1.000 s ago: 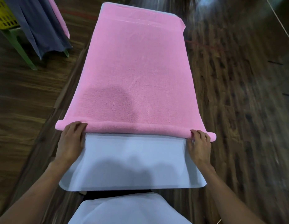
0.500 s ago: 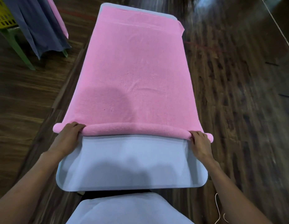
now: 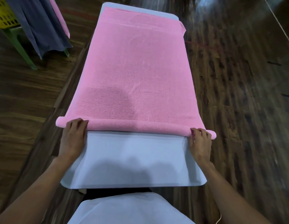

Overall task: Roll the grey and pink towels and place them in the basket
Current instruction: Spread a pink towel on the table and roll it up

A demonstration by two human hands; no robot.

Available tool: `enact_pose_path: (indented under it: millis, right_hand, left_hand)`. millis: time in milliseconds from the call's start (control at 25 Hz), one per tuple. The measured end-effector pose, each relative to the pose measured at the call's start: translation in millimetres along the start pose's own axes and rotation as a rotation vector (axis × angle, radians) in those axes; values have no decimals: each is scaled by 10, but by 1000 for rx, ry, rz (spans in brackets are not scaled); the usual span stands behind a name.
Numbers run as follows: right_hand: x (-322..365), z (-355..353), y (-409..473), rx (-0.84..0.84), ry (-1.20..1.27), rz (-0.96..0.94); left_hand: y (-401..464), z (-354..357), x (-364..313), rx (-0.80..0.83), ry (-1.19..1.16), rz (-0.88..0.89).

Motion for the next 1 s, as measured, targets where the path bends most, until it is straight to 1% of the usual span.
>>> enact_pose_path:
  millis: [120, 200, 280, 400, 480, 600, 680, 760, 800, 840, 920, 1000]
  right_hand:
    - [-66, 51, 5, 51, 74, -55]
    - [-61, 49, 112, 77, 93, -29]
    - [-18, 29, 177, 101, 74, 21]
    - [-33, -21, 134, 147, 45, 12]
    - [-146, -74, 60, 218, 31, -30]
    - [-335, -126, 70, 400, 10, -69]
    - [-388, -85, 179, 436, 123, 5]
    - [-312, -70, 306, 318, 298, 166]
    - [-250, -81, 327, 225, 319, 229]
    - [-185, -99, 317, 139, 274, 257]
    - [-47, -112, 179, 16, 103, 169]
    - [4, -74, -10, -29, 24, 26]
  left_hand:
    - [67, 47, 20, 77, -4, 4]
    - [192, 5, 42, 116, -47, -27]
    - [265, -45, 46, 115, -60, -15]
    - [196, -110, 52, 133, -69, 7]
    - [80, -120, 130, 210, -67, 10]
    - [40, -128, 295, 315, -135, 61]
    - [176, -128, 302, 327, -234, -30]
    - [311, -145, 241, 238, -302, -93]
    - [342, -163, 198, 166, -275, -79]
    - [334, -171, 158, 99, -201, -50]
    - [211, -157, 91, 8, -47, -7]
    - [41, -110, 35, -13, 7, 21]
Point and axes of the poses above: each hand's wrist, its own y-axis towards the middle knuckle, its own z-axis out of the palm, x = y × z, the point moved 1 cm from there along y, towards the middle knuckle, and after that the axes turned 3 degrees about y, right-handed, at the moved point
